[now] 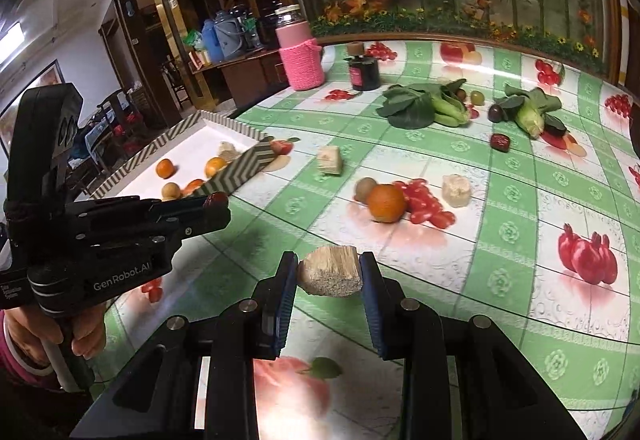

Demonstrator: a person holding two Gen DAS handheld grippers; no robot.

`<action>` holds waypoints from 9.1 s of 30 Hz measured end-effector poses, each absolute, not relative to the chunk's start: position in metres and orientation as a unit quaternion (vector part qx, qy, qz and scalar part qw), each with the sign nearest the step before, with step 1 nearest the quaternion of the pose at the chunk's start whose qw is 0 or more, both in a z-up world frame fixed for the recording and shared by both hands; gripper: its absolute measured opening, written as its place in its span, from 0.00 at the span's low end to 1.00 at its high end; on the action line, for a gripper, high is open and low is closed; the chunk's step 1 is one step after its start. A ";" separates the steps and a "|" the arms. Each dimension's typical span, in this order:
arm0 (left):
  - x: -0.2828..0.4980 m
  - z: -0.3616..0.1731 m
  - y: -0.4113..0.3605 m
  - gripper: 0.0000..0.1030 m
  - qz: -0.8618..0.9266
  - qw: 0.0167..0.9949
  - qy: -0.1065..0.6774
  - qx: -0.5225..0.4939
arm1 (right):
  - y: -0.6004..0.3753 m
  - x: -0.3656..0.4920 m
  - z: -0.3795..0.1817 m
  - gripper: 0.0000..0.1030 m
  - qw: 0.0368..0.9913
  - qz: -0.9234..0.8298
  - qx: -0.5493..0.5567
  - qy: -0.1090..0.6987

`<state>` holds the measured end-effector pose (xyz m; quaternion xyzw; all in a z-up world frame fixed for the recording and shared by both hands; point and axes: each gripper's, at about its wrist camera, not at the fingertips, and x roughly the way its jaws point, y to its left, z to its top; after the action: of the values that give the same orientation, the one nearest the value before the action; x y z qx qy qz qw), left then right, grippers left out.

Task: Organize fruits
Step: 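Carry the red date and the beige cube over the tray, then open both tools to release the date and the cube into the tray, then grasp a beige cube with the left tool while the right tool grasps an orange, then carry the beige cube and the orange over the tray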

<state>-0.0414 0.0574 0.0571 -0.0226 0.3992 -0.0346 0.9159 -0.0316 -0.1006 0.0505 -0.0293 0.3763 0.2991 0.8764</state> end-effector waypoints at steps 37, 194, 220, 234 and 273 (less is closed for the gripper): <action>-0.054 0.062 0.216 0.16 0.080 0.908 0.408 -0.060 | 0.071 -0.011 0.066 0.31 0.836 0.389 -0.111 0.371; 0.055 0.041 0.056 0.17 -0.053 0.884 0.465 -0.023 | -0.111 0.034 0.035 0.31 0.870 0.292 -0.001 0.397; -0.028 0.078 0.109 0.17 -0.017 0.913 0.406 -0.029 | -0.037 -0.013 0.058 0.31 0.860 0.343 -0.028 0.378; -0.047 0.083 0.169 0.17 0.035 0.919 0.390 -0.044 | 0.029 -0.022 0.068 0.31 0.845 0.381 -0.078 0.368; -0.039 0.041 0.265 0.17 0.116 0.888 0.437 -0.087 | 0.181 0.047 0.044 0.31 0.802 0.423 -0.146 0.396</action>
<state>-0.0389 0.2655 0.0406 -0.0870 0.4367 0.1156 0.8879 0.0475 0.1808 0.0441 -0.1460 0.3961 0.4229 0.8019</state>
